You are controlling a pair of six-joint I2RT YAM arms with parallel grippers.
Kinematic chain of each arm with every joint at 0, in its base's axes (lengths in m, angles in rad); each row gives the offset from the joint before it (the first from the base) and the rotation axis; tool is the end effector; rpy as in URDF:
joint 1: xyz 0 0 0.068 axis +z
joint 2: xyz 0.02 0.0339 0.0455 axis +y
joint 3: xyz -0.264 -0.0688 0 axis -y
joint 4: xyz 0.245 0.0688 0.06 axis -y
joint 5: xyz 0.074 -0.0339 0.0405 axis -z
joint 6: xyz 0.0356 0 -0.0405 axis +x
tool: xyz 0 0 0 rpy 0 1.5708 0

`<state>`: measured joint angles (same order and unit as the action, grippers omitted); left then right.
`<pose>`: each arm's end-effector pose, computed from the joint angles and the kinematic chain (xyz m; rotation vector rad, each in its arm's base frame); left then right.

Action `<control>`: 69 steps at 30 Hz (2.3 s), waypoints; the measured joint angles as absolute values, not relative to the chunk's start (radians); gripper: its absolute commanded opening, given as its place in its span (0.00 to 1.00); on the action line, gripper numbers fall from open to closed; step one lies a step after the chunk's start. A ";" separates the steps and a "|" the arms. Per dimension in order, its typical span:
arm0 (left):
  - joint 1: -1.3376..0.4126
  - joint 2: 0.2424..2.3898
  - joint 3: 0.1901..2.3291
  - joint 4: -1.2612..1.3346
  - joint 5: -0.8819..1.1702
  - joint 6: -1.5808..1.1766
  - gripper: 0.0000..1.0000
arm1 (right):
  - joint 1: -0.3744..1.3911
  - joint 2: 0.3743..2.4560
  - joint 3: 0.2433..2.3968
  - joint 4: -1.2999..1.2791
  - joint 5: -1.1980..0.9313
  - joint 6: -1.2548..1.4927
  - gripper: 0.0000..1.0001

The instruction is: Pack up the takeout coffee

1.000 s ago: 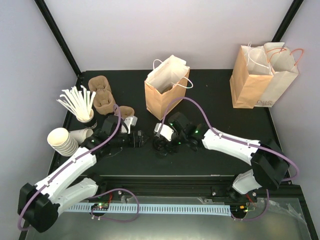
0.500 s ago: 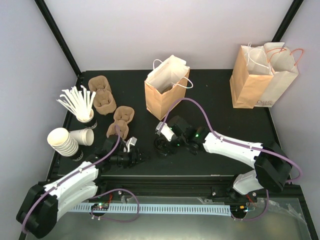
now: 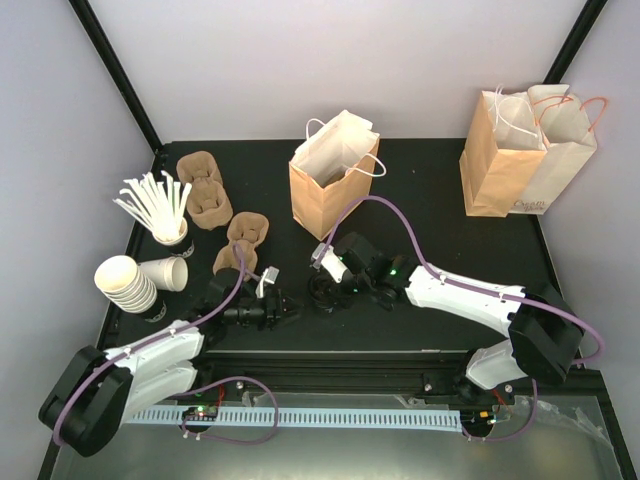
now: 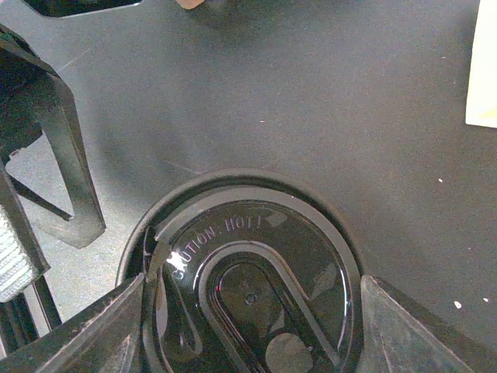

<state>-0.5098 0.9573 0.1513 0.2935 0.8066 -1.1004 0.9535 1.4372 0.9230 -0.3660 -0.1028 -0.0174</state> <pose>0.1331 -0.1039 0.1458 -0.1244 2.4480 -1.7059 0.1691 0.2446 0.2225 -1.2170 2.2069 0.5246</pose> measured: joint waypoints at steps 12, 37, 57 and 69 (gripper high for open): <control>-0.510 1.066 0.141 0.509 0.829 -1.174 0.52 | 0.954 1.439 0.923 -0.363 -0.104 -0.014 0.71; -0.513 1.246 0.125 0.738 0.854 -1.246 0.33 | 0.955 1.447 0.923 -0.348 -0.115 0.007 0.69; -0.513 1.377 0.124 0.899 0.879 -1.268 0.23 | 1.003 1.454 0.929 -0.364 -0.020 0.001 0.68; -0.511 1.425 0.123 0.962 0.883 -1.267 0.21 | 1.031 1.402 0.809 -0.199 0.050 0.086 0.67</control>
<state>-0.5114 1.4254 0.1230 0.9619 0.8833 -1.2671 1.0309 1.4021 0.8089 -0.1986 0.0498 0.0856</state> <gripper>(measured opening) 0.214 0.699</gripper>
